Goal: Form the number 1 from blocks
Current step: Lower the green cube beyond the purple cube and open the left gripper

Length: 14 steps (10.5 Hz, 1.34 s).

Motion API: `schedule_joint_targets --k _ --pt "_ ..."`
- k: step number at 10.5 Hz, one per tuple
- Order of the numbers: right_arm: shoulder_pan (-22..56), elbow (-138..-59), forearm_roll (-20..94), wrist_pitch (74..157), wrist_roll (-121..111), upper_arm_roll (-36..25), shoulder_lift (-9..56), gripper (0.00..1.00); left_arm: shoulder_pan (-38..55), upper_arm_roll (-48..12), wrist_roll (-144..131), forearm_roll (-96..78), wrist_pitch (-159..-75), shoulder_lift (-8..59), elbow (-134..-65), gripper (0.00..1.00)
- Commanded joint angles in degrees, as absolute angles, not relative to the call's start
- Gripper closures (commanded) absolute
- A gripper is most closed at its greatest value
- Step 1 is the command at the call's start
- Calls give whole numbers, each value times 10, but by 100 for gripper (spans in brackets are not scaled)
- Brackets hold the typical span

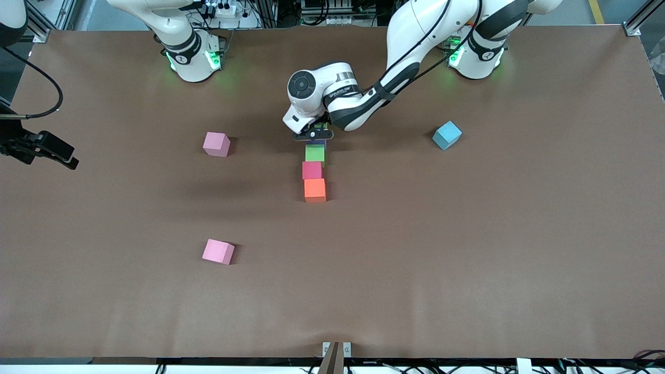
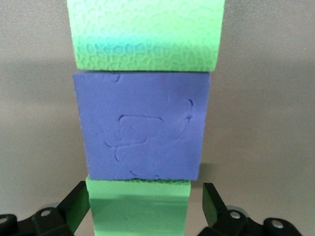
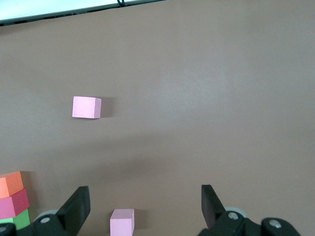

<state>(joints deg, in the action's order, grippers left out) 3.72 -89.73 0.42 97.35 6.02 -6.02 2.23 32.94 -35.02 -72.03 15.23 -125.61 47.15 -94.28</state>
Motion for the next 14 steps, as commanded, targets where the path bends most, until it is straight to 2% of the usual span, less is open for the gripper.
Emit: schedule_joint_targets --k 1,6,12,14 --pt "40 -882 5 961 52 -65 31 0 339 -344 -722 156 -1245 461 -933 0" --pt "34 -882 5 961 50 -66 31 0 292 -343 -717 156 -1171 365 -933 0" --pt "36 -882 6 961 52 -65 31 0 67 -348 -570 149 -1079 236 -938 0" --pt "35 -882 6 961 51 -65 32 0 7 -355 -528 140 -1056 212 -940 0"
